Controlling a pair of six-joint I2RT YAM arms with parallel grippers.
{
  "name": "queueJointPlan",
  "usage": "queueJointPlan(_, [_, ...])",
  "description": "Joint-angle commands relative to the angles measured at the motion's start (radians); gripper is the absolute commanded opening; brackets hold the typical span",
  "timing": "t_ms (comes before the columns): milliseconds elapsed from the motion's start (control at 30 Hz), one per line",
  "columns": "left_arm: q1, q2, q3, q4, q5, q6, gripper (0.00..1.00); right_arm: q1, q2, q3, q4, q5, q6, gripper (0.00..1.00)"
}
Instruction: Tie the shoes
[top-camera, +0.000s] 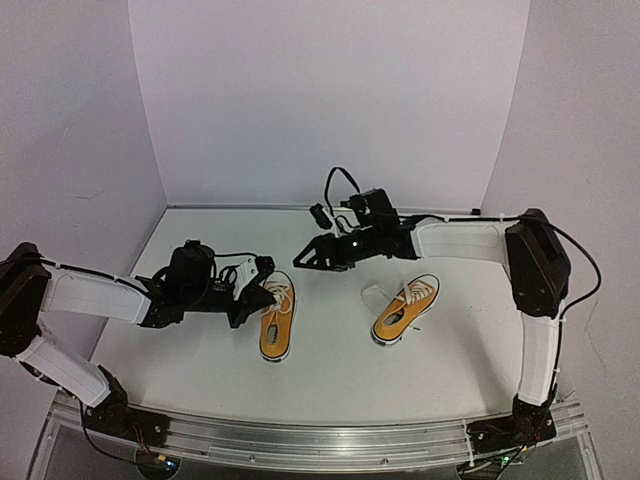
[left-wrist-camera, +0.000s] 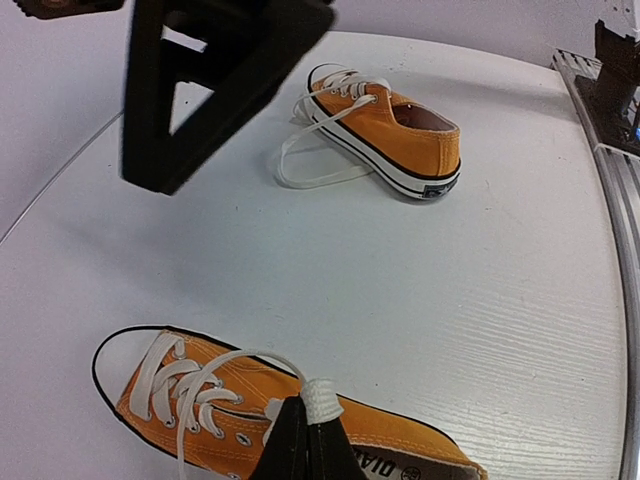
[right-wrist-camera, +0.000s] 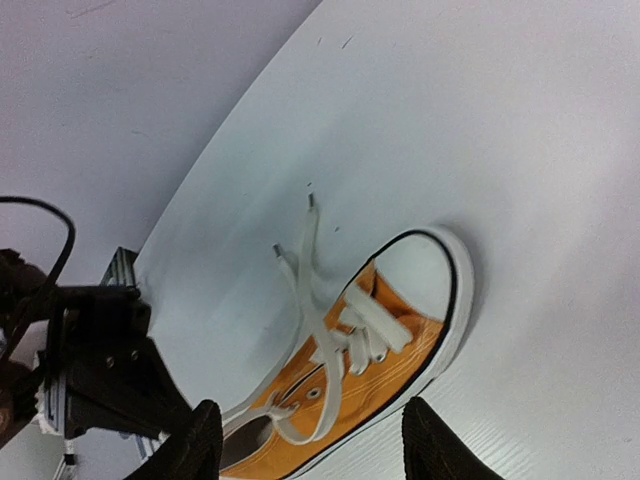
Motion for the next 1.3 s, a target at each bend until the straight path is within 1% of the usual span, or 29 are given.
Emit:
queueJointPlan(0, [-0.003,0.005,0.012,0.047,-0.016,0.02,0.0,0.049,-0.075,-0.131,0.225,-0.145,0.117,0.55])
queueJointPlan(200, [-0.003,0.011,0.015,0.049,-0.009,0.018,0.0,0.093,-0.052,-0.147,0.261,-0.152,0.142,0.53])
queueJointPlan(400, [-0.003,0.011,0.021,0.045,-0.008,0.019,0.0,0.106,-0.013,-0.119,0.276,-0.166,0.153,0.47])
queueJointPlan(533, [-0.003,0.012,0.025,0.045,-0.006,0.022,0.0,0.111,0.014,-0.108,0.276,-0.168,0.155,0.45])
queueJointPlan(900, [-0.003,0.029,0.035,0.05,-0.002,0.02,0.0,0.124,0.048,-0.086,0.276,-0.176,0.147,0.36])
queueJointPlan(1000, [-0.003,0.035,0.037,0.051,0.001,0.017,0.0,0.13,0.058,-0.074,0.276,-0.179,0.147,0.31])
queueJointPlan(1133, [-0.004,0.033,0.038,0.048,-0.003,0.018,0.0,0.134,0.069,-0.064,0.276,-0.182,0.149,0.22])
queueJointPlan(1267, [-0.004,0.028,0.042,0.039,-0.009,0.024,0.0,0.134,0.068,-0.063,0.27,-0.18,0.15,0.23])
